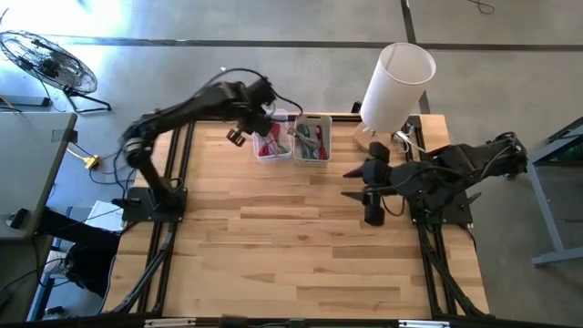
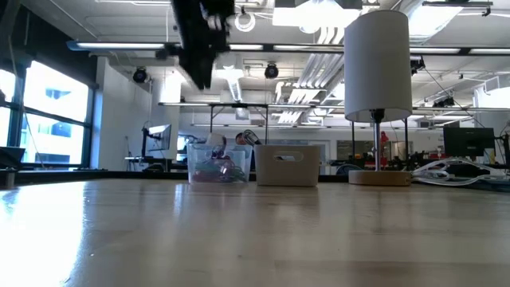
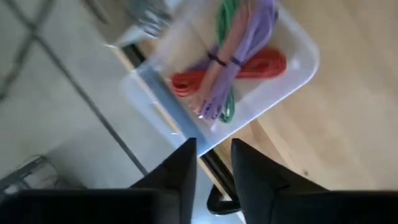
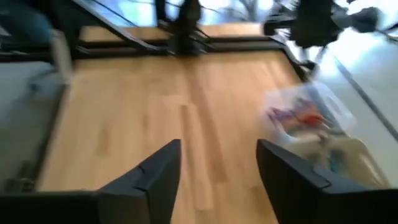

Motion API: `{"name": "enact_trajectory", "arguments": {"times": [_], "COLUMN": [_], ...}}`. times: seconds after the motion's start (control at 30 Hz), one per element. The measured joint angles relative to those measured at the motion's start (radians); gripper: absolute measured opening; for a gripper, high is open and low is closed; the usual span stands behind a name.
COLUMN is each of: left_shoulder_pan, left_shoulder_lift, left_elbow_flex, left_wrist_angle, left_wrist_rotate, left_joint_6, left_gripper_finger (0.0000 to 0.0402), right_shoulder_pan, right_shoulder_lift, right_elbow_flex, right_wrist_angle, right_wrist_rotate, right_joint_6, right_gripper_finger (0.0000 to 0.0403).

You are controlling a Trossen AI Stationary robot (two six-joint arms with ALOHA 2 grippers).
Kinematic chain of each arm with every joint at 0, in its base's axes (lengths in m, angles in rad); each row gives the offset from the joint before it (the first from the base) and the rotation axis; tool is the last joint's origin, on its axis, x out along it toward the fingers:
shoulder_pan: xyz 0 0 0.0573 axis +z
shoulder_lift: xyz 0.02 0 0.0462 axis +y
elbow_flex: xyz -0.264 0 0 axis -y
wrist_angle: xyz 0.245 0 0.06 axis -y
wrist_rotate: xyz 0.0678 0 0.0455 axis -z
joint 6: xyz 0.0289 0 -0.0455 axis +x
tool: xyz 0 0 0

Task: Pick & Place USB Port
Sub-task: Return to Home Position

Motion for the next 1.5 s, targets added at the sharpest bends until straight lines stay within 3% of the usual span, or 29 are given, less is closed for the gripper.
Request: {"name": "enact_trajectory", "arguments": {"times": [0.17, 0.3, 0.4, 0.57, 0.7, 0.87, 1.03, 1.17, 1.37, 1.5], "left_shoulder_pan": [-0.085, -0.174, -0.249, -0.403, -0.505, -0.588, -0.644, -0.679, -0.684, -0.684], "left_shoulder_lift": [-0.189, -0.335, -0.428, -0.578, -0.705, -0.877, -1.012, -1.103, -1.198, -1.256], "left_elbow_flex": [0.058, 0.072, 0.071, -0.002, -0.156, -0.428, -0.689, -0.867, -1.037, -1.120], "left_wrist_angle": [-0.017, 0.041, 0.099, 0.293, 0.459, 0.676, 0.875, 1.029, 1.037, 1.044], "left_wrist_rotate": [0.130, 0.173, 0.192, 0.219, 0.093, 0.018, -0.055, -0.060, -0.061, -0.061], "left_joint_6": [-0.075, -0.220, -0.328, -0.409, -0.456, -0.549, -0.614, -0.631, -0.676, -0.702], "left_gripper_finger": [0.0014, 0.0008, 0.0003, 0.0001, 0.0001, 0.0001, 0.0000, 0.0000, 0.0000, 0.0000], "right_shoulder_pan": [0.001, 0.001, 0.001, 0.001, 0.001, 0.001, 0.001, 0.001, 0.001, 0.001], "right_shoulder_lift": [-0.021, -0.060, -0.109, -0.241, -0.373, -0.529, -0.654, -0.742, -0.858, -0.921], "right_elbow_flex": [0.000, 0.000, 0.005, 0.027, 0.024, -0.031, -0.186, -0.353, -0.583, -0.677], "right_wrist_angle": [0.067, 0.080, 0.099, 0.098, 0.023, 0.017, 0.029, 0.141, 0.378, 0.435], "right_wrist_rotate": [-0.057, -0.005, 0.077, 0.069, 0.044, -0.026, -0.051, -0.095, -0.189, -0.185], "right_joint_6": [-0.077, -0.152, -0.162, -0.233, -0.234, -0.207, -0.189, -0.176, -0.220, -0.231], "right_gripper_finger": [0.0118, 0.0016, 0.0015, 0.0005, 0.0002, 0.0001, 0.0001, 0.0000, 0.0000, 0.0000]}}
